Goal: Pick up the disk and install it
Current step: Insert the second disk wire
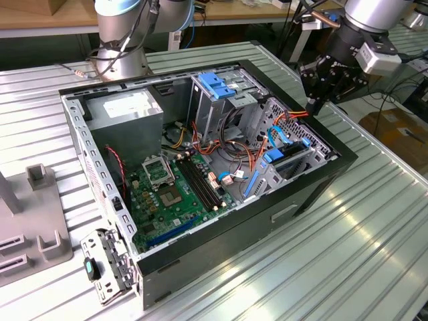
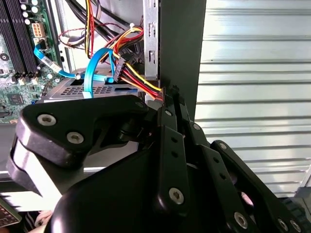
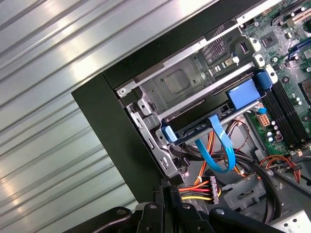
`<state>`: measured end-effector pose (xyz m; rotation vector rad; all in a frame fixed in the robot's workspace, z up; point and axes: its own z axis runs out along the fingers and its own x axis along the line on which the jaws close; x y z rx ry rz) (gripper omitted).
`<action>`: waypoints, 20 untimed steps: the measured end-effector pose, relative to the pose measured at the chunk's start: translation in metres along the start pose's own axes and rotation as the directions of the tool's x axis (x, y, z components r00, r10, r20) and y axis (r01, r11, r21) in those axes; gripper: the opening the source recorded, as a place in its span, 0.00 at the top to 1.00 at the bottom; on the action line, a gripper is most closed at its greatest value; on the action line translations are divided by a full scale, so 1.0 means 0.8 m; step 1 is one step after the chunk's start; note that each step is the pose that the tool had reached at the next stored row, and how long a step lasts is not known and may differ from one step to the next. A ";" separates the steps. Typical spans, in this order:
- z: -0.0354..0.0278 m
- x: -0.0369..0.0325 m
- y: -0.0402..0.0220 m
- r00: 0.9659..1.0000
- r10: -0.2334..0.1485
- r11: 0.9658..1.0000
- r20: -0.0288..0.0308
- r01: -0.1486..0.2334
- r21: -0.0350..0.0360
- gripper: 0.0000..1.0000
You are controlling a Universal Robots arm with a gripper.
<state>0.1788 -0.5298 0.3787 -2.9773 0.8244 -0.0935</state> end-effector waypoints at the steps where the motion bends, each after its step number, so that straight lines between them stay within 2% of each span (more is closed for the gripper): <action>1: 0.0001 -0.0001 0.0001 1.000 0.012 1.000 -0.001 -0.012 -0.001 0.84; 2: 0.0002 -0.0002 0.0002 0.999 0.035 0.999 -0.002 -0.035 -0.002 0.84; 6: 0.0003 -0.0004 0.0003 0.997 0.082 0.997 -0.006 -0.082 -0.004 0.84; 10: 0.0005 -0.0007 0.0005 0.988 0.154 0.988 -0.011 -0.154 -0.006 0.84; 17: 0.0003 -0.0026 0.0015 0.988 0.157 0.988 -0.011 -0.157 -0.006 0.84; 20: 0.0003 -0.0069 0.0042 0.983 0.181 0.983 -0.013 -0.181 -0.007 0.84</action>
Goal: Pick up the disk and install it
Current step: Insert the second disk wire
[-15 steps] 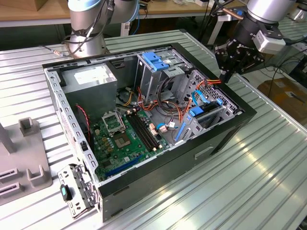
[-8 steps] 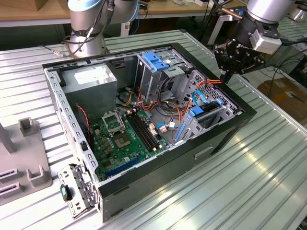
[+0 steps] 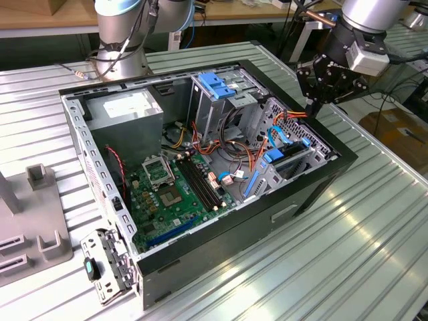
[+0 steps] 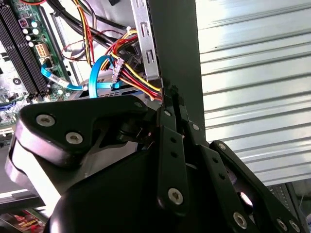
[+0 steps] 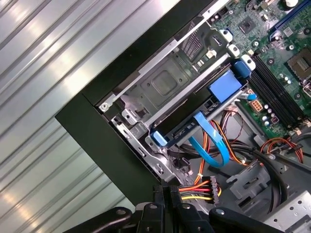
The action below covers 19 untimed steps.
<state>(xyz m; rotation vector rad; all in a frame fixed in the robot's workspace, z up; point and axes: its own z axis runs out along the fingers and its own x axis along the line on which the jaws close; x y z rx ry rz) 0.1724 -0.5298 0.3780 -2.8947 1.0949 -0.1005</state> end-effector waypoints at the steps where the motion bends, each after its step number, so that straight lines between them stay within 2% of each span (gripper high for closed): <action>1: 0.0000 -0.0003 0.0003 1.000 0.007 1.000 0.000 -0.007 0.000 0.84; 5: 0.0001 -0.0016 0.0015 0.998 0.061 0.998 -0.004 -0.061 -0.003 0.84; 19: 0.0001 -0.0017 0.0015 0.998 0.063 0.998 -0.004 -0.063 -0.003 0.84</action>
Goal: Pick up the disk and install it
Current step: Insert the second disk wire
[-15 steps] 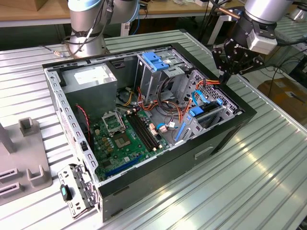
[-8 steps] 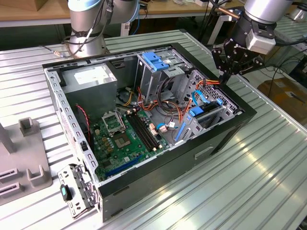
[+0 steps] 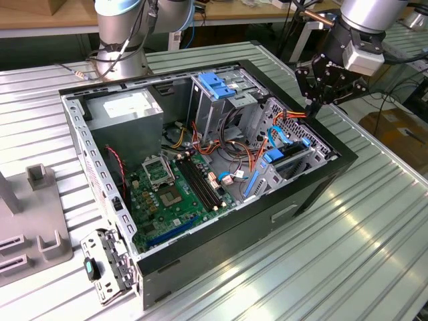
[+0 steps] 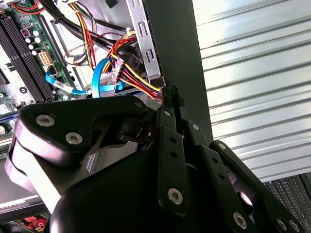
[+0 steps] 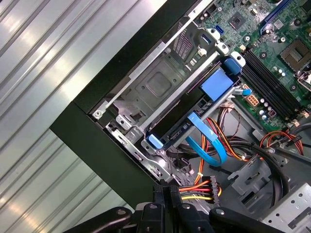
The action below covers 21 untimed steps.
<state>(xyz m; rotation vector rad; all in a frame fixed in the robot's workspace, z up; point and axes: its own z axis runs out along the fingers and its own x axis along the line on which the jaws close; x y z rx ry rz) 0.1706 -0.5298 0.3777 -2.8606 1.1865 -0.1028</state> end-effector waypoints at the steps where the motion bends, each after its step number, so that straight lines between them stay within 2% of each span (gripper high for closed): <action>1: 0.0000 -0.0004 0.0004 1.000 0.000 1.000 0.000 0.000 0.000 0.84; 4: -0.0003 -0.0025 0.0025 1.000 0.001 1.000 0.000 -0.001 0.000 0.84; 7: -0.0007 -0.0099 0.0099 1.000 0.009 1.000 -0.001 -0.009 0.000 0.84; 10: -0.0002 -0.0137 0.0137 1.000 0.023 1.000 -0.001 -0.023 -0.001 0.84; 14: 0.0005 -0.0149 0.0150 0.999 0.041 0.999 -0.003 -0.041 -0.002 0.84; 21: 0.0023 -0.0153 0.0155 0.996 0.089 0.996 -0.007 -0.089 -0.004 0.84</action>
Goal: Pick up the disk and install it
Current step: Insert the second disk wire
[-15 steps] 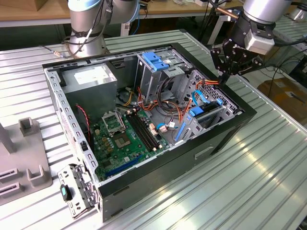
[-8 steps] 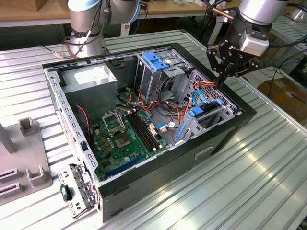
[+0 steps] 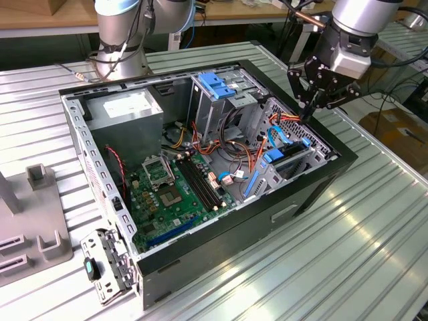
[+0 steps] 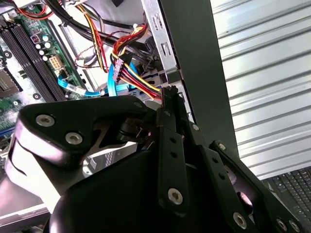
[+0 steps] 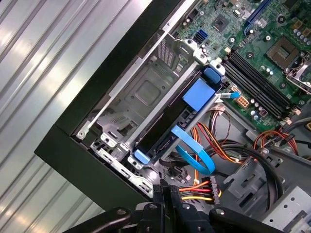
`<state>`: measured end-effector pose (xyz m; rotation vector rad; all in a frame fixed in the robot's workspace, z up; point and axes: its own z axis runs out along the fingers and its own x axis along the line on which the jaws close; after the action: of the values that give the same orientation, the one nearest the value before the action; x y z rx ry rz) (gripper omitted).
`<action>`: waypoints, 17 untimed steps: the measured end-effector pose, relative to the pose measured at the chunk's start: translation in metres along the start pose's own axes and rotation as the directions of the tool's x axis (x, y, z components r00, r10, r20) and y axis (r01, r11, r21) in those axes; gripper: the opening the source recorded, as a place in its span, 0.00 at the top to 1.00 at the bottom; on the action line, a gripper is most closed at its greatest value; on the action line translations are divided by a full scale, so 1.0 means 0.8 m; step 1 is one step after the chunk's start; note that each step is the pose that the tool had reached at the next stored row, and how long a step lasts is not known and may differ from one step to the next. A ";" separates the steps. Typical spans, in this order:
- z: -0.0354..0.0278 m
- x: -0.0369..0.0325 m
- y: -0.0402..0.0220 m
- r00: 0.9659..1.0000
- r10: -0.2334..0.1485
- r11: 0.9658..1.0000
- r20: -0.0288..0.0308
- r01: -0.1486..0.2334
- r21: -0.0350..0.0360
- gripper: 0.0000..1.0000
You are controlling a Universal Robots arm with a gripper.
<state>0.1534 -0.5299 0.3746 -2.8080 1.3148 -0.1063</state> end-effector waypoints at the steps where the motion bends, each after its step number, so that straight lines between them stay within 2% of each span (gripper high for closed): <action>1: 0.0001 0.0000 0.0000 1.000 0.004 1.000 0.000 -0.004 0.000 0.84; 17: 0.0003 0.0000 0.0000 1.000 0.015 1.000 -0.001 -0.015 -0.001 0.84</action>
<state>0.1534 -0.5299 0.3744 -2.7984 1.3362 -0.1067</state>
